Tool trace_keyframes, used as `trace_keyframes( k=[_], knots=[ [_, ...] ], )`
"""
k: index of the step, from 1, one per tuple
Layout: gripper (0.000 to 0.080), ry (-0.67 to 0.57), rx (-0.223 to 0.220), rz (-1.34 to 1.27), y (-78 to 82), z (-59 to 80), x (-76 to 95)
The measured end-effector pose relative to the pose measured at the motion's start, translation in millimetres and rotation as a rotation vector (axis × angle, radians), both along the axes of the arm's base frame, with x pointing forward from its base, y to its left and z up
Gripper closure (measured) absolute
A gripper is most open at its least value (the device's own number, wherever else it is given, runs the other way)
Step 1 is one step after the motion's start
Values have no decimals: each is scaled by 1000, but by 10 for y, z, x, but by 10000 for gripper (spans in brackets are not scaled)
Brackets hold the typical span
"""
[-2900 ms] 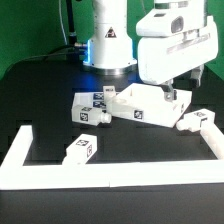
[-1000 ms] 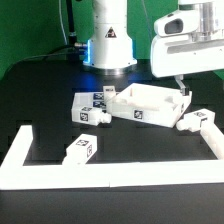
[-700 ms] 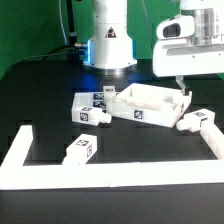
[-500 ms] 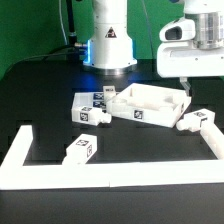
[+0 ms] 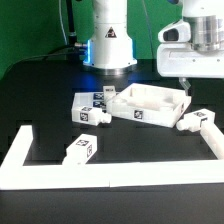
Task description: Assemble one leg
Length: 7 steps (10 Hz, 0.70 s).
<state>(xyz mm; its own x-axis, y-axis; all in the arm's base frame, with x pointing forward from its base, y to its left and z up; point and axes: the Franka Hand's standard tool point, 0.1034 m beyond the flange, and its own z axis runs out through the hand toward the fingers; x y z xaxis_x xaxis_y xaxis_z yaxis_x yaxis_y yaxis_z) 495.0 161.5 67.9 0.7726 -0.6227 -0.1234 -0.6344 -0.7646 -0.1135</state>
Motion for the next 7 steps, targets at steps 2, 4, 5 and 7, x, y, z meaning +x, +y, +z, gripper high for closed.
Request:
trace_keyframes(
  k=[2,4,5,7],
  knots=[
    [150,15,-1,-80,137,-136,-57],
    [150,-7,-1,-82,130,-141,-34],
    [150,-7,-1,-82,130,-143,-35],
    [150,7,-5,-92,123,-246,-119]
  ],
)
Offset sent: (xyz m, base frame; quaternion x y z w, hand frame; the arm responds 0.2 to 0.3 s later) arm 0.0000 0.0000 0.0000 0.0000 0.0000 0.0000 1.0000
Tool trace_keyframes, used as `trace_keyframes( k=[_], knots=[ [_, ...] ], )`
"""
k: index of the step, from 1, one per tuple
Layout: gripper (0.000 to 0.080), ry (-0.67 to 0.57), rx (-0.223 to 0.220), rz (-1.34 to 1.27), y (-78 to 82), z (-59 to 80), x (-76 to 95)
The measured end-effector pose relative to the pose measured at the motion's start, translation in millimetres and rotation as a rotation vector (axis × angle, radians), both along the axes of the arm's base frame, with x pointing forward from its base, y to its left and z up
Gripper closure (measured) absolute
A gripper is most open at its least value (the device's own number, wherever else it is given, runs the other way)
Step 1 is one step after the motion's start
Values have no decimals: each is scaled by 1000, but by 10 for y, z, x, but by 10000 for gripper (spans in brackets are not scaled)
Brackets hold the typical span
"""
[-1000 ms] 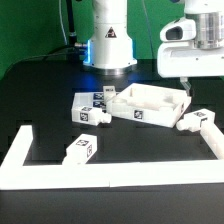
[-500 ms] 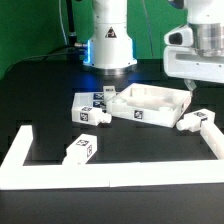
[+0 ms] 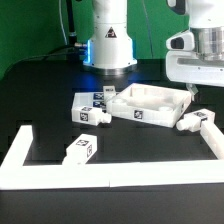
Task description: Assemble one leg
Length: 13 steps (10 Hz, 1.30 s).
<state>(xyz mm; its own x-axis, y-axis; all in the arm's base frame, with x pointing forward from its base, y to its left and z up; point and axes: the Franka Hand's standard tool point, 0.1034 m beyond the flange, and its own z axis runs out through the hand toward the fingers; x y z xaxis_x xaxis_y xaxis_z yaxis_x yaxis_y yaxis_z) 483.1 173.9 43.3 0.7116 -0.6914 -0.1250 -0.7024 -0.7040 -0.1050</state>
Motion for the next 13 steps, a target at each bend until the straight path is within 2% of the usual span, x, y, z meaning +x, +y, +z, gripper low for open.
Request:
trace_keyframes(
  k=[5,7,10,12,13],
  knots=[
    [150,44,-9,17,18,-251,-140],
    [150,38,-17,52,-119,-294,-119],
    [150,43,-20,58,-114,-325,-142],
    [410,43,-20,60,-111,-326,-143],
    [410,43,-20,62,-111,-326,-143]
  ],
)
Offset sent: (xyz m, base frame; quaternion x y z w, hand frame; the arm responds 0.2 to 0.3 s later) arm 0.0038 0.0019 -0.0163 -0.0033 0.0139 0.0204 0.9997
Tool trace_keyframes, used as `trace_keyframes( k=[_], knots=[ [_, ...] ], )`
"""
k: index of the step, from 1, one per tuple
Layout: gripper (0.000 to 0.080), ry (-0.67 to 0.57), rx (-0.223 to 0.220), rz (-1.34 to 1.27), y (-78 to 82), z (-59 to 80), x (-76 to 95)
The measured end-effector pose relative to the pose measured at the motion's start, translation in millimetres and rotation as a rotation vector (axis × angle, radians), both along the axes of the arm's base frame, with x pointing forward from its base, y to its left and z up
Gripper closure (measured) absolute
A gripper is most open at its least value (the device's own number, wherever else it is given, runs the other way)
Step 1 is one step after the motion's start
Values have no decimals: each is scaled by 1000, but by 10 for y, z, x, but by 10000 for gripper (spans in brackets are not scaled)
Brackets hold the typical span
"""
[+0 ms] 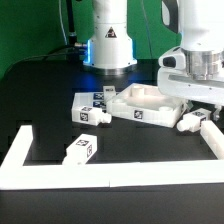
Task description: Assemble one leg
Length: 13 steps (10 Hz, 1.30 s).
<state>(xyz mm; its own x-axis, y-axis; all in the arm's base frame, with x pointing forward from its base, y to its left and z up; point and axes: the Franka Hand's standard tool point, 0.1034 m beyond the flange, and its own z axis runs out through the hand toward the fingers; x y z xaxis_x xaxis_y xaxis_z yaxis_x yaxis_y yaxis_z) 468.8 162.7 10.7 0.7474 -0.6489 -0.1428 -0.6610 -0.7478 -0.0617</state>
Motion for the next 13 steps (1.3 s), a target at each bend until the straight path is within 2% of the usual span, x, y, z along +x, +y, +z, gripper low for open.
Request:
trace_keyframes(
  k=[1,3,6,11,13],
  knots=[
    [514,0,0,2,0,0,0],
    [514,-7,4,17,38,51,-7],
    [514,-6,6,73,354,198,-286],
    [512,-12,3,84,351,187,-324],
    [512,-7,-1,93,340,124,-498]
  ],
)
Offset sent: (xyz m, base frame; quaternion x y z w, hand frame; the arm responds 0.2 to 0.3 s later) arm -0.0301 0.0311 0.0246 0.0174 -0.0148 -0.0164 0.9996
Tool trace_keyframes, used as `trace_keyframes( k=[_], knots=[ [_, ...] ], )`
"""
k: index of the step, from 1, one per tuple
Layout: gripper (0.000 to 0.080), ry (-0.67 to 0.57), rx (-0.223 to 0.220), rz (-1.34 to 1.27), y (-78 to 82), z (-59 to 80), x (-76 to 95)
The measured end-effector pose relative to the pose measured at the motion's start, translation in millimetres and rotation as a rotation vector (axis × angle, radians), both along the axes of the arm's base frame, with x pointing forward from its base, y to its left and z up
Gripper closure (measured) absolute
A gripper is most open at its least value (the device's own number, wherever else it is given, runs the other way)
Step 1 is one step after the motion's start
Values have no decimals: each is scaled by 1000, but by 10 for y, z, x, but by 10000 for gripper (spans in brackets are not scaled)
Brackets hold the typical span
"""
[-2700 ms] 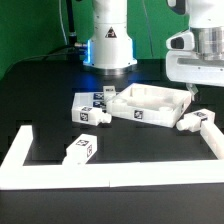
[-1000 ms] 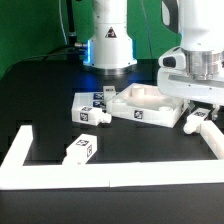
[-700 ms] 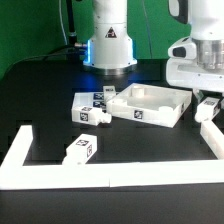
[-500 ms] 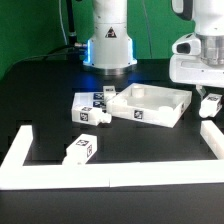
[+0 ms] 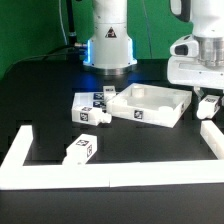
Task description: Assemble one leg
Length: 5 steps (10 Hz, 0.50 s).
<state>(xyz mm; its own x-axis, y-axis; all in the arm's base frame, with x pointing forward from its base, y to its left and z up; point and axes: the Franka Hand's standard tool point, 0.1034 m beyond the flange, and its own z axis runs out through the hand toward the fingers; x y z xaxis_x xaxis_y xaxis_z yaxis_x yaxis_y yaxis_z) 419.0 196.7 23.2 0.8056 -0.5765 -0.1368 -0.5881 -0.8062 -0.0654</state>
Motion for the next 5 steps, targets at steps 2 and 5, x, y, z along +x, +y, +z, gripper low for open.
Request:
trace_keyframes(
  k=[2,5],
  knots=[
    [512,7,-5,29,83,-87,-172],
    [512,16,-8,57,165,-142,-255]
  ],
)
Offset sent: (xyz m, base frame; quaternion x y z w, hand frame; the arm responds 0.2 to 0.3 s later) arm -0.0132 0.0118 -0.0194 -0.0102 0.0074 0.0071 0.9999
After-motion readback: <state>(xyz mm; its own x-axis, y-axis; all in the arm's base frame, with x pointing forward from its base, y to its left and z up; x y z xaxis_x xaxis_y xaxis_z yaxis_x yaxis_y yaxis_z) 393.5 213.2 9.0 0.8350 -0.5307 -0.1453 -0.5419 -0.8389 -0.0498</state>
